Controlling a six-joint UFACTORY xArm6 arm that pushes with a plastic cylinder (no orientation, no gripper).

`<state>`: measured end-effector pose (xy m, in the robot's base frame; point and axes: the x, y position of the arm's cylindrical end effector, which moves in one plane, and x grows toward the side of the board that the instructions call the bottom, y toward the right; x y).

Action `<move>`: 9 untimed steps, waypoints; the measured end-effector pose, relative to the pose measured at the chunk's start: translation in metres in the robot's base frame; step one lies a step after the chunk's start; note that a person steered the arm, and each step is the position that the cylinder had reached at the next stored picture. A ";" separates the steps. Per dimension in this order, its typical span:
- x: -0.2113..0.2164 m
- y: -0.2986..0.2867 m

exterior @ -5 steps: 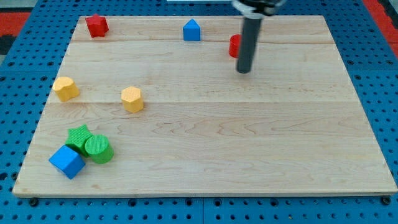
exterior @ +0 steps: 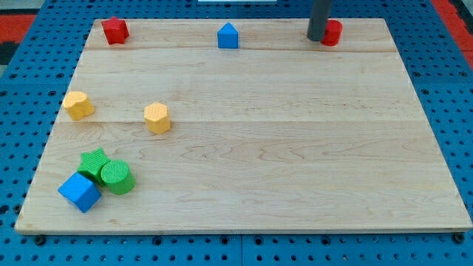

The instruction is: Slide green circle closer to the yellow heart

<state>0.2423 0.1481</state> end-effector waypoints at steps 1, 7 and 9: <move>0.022 -0.035; 0.376 -0.196; 0.349 -0.311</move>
<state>0.5915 -0.1631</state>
